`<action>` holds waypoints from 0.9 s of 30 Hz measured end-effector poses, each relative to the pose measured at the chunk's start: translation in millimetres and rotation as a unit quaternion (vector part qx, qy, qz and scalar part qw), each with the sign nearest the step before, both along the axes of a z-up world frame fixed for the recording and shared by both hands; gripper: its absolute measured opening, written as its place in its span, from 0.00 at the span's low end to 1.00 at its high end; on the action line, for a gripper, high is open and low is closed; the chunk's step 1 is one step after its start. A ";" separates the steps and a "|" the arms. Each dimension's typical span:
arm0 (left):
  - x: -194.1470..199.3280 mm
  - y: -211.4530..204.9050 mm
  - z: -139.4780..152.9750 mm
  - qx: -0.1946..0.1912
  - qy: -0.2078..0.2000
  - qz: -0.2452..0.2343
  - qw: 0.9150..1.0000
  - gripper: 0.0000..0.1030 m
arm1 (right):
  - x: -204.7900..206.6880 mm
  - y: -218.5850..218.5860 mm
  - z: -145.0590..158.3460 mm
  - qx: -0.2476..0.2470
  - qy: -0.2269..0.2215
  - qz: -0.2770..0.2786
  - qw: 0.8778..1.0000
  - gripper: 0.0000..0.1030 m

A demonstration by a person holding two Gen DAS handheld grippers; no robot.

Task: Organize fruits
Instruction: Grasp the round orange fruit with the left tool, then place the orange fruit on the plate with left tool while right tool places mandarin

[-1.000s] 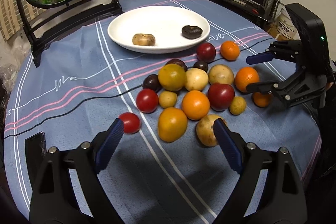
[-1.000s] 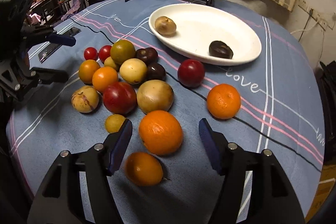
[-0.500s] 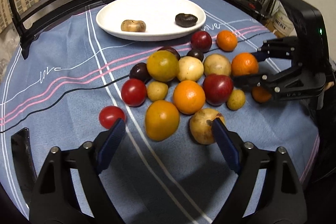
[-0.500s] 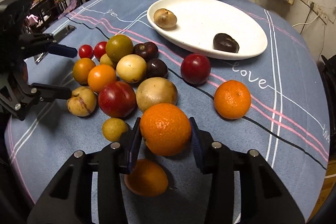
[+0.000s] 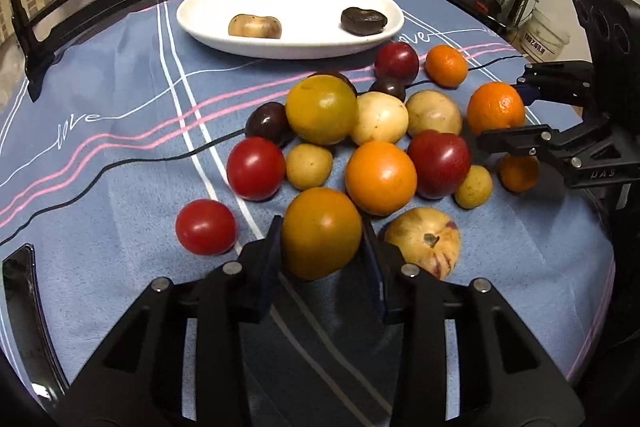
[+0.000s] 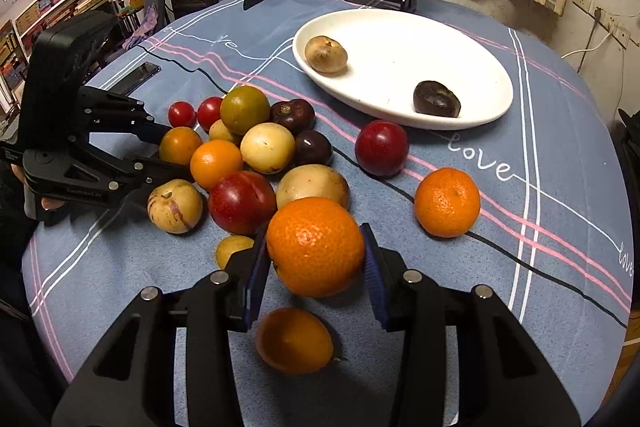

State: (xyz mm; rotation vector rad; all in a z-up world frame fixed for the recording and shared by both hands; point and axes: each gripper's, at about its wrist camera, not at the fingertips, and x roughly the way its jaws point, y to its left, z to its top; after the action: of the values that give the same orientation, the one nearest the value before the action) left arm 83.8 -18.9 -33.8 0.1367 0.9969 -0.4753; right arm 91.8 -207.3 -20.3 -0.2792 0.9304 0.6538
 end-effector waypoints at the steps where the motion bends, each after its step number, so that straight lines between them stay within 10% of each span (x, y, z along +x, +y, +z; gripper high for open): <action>1: 0.3 -0.7 0.4 0.000 -0.002 0.005 1.000 0.36 | 0.7 -0.7 0.0 0.001 0.001 -0.001 1.000 0.42; 17: 36.0 -9.7 66.4 -0.004 -0.078 0.023 0.997 0.36 | 32.0 -31.6 34.2 0.117 -0.033 -0.118 0.986 0.43; 27: 133.7 -26.1 63.1 0.004 -0.083 0.103 0.991 0.36 | 92.7 -1.7 35.5 0.067 -0.034 -0.164 0.984 0.42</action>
State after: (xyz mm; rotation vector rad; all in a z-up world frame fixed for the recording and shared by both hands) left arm 217.5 -44.9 29.3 0.0787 0.8391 -0.2667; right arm 184.5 -209.1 15.2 -0.0262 0.8391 0.3983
